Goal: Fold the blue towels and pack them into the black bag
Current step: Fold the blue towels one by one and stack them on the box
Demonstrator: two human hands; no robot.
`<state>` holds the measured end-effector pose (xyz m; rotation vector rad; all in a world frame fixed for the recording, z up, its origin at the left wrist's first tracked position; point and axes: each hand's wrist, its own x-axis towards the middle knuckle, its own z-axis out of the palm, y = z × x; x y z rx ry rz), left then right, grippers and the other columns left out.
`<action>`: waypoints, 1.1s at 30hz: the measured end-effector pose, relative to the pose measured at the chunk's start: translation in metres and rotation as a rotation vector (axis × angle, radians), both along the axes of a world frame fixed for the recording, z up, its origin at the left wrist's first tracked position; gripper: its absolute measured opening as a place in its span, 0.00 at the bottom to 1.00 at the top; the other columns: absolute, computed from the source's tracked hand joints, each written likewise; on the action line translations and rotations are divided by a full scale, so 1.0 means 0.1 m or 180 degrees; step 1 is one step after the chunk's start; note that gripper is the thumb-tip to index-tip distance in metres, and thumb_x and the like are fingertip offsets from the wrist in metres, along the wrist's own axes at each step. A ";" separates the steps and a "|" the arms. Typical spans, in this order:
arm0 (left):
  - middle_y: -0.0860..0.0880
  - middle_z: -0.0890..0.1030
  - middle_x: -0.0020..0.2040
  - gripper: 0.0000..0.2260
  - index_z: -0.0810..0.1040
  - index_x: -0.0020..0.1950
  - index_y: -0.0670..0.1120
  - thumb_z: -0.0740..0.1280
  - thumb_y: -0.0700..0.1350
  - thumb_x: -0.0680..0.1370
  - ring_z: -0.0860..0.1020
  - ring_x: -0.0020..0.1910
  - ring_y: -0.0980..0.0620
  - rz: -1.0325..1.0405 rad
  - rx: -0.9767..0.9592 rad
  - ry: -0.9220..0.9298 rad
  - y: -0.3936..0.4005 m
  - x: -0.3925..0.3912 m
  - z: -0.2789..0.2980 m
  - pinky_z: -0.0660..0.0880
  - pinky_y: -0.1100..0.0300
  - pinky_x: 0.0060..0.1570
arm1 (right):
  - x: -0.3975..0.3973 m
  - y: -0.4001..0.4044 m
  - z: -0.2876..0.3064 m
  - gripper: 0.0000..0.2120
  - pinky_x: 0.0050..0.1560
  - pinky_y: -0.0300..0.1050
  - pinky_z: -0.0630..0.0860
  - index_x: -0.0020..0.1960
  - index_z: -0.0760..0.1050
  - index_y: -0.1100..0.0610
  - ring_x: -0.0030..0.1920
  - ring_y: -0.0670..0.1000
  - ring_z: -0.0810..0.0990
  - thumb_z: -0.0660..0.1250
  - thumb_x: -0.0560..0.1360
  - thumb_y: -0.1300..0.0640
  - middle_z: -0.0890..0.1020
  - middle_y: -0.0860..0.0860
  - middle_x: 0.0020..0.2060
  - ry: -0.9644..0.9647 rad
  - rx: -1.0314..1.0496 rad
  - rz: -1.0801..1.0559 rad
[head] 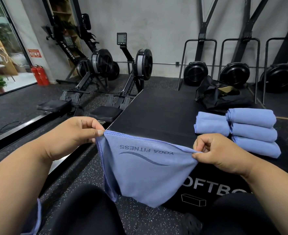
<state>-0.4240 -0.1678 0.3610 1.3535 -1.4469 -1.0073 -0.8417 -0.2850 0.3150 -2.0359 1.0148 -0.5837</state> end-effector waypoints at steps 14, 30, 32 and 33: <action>0.49 0.79 0.42 0.14 0.82 0.53 0.51 0.76 0.48 0.68 0.74 0.40 0.53 0.0389 -0.0187 0.0093 0.00 -0.12 -0.05 0.72 0.57 0.46 | 0.11 -0.06 -0.01 0.13 0.44 0.39 0.73 0.52 0.78 0.55 0.41 0.48 0.74 0.72 0.76 0.72 0.78 0.51 0.40 -0.1501 0.0997 -0.0003; 0.64 0.82 0.41 0.16 0.85 0.59 0.58 0.78 0.41 0.76 0.79 0.43 0.65 -0.0099 -0.0710 -0.1028 0.01 -1.33 -0.25 0.75 0.67 0.50 | 0.73 0.45 0.03 0.14 0.46 0.42 0.76 0.45 0.81 0.50 0.43 0.51 0.78 0.77 0.70 0.68 0.80 0.55 0.43 -0.2000 0.1488 0.0465; 0.59 0.86 0.50 0.14 0.86 0.58 0.57 0.77 0.40 0.77 0.83 0.52 0.60 -0.0070 -0.0621 -0.0847 0.02 -1.35 -0.28 0.79 0.54 0.60 | 0.74 0.48 0.01 0.14 0.45 0.43 0.78 0.48 0.79 0.54 0.44 0.54 0.78 0.77 0.71 0.70 0.80 0.58 0.44 -0.2115 0.1708 0.0450; 0.58 0.87 0.52 0.12 0.87 0.56 0.56 0.77 0.40 0.77 0.84 0.55 0.58 -0.0048 -0.0594 -0.0748 0.02 -1.36 -0.29 0.79 0.51 0.62 | 0.75 0.50 0.00 0.14 0.45 0.43 0.79 0.49 0.78 0.56 0.44 0.54 0.79 0.77 0.71 0.70 0.80 0.59 0.44 -0.2163 0.1794 0.0437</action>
